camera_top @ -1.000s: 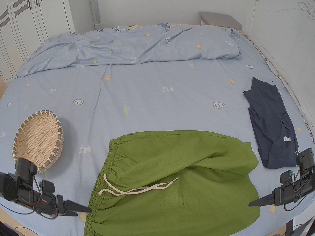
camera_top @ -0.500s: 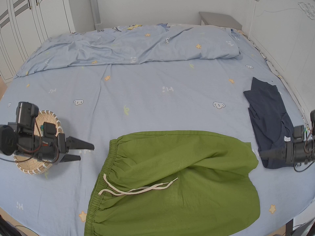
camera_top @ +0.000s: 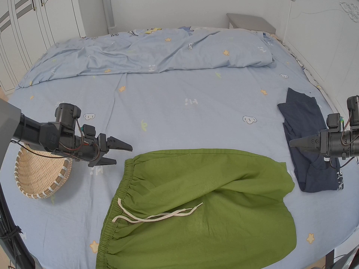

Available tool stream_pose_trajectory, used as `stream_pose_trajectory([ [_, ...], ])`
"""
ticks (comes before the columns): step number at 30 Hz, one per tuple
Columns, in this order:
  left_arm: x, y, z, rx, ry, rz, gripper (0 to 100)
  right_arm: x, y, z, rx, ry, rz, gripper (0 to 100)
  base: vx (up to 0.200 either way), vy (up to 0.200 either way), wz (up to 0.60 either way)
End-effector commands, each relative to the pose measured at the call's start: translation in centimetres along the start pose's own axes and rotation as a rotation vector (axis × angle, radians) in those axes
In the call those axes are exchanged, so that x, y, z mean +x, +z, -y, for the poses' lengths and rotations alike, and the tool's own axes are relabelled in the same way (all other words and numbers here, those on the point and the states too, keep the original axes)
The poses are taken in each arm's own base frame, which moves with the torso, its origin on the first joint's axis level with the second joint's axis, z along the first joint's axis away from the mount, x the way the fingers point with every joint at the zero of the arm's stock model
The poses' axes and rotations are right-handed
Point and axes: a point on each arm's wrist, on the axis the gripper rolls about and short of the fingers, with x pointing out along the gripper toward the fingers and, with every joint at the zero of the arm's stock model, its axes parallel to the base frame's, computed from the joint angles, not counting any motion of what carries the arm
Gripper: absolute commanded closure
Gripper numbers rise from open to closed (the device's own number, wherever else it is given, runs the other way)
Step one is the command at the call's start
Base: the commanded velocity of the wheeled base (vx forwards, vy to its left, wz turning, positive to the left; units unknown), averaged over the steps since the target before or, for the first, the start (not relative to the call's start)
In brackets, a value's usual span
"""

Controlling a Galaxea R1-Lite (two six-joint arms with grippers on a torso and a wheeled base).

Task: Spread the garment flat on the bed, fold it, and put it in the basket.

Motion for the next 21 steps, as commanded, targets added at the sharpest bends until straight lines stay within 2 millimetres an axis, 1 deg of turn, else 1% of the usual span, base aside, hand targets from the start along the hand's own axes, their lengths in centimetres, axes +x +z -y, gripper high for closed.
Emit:
stream_pose_trajectory([
  [1,3.0,-0.3,-2.3,-0.04,0.013,-0.059,0,0.7,0.0,0.6,0.014,0.0,-0.018,0,0.0,0.0,0.0],
  [8,3.6,0.0,-2.0,-0.029,0.0,-0.058,0,0.9,-0.1,0.5,0.015,0.005,-0.027,0,0.0,0.0,0.0],
  [12,4.7,-0.4,-1.2,-0.007,-0.015,-0.08,0,1.0,-0.2,0.5,0.015,0.006,-0.03,0,0.0,0.0,0.0],
  [21,5.5,-0.9,-0.8,0.003,-0.024,-0.101,0,1.2,-0.3,0.6,0.02,0.005,-0.036,0,0.0,0.0,0.0],
])
